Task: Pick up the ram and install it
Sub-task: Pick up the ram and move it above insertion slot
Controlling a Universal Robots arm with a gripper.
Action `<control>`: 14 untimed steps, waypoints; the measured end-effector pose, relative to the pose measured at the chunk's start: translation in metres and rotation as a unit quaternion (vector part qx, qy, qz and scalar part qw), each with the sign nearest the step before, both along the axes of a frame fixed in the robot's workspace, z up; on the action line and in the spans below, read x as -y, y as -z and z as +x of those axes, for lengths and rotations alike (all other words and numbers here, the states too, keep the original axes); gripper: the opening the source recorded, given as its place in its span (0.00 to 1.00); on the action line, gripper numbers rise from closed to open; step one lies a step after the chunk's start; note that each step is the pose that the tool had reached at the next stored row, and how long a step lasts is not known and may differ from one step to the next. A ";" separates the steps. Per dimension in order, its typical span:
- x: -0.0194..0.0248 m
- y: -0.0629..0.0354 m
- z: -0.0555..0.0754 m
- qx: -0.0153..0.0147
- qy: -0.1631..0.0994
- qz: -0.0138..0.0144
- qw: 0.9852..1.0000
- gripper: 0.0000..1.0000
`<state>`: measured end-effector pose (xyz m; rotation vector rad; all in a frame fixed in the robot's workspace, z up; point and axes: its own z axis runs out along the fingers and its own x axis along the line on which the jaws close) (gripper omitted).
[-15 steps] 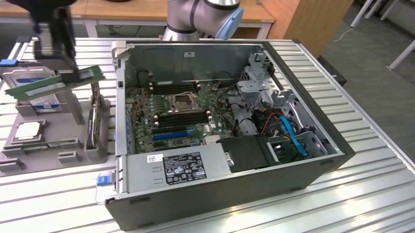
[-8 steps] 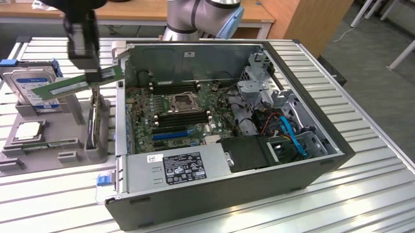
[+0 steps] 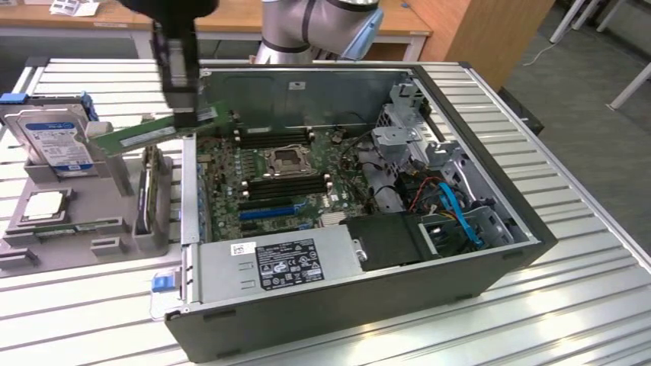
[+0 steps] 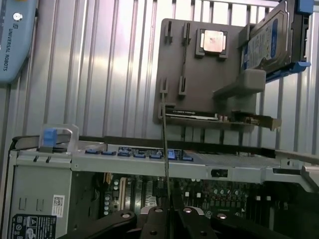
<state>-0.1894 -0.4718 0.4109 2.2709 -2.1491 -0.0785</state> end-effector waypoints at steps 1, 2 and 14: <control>0.0000 0.0001 0.005 0.000 0.000 0.000 1.000 0.14; -0.0001 0.0002 0.009 0.000 0.000 0.000 1.000 0.14; -0.0005 0.0008 0.039 -0.025 0.000 0.000 1.000 0.14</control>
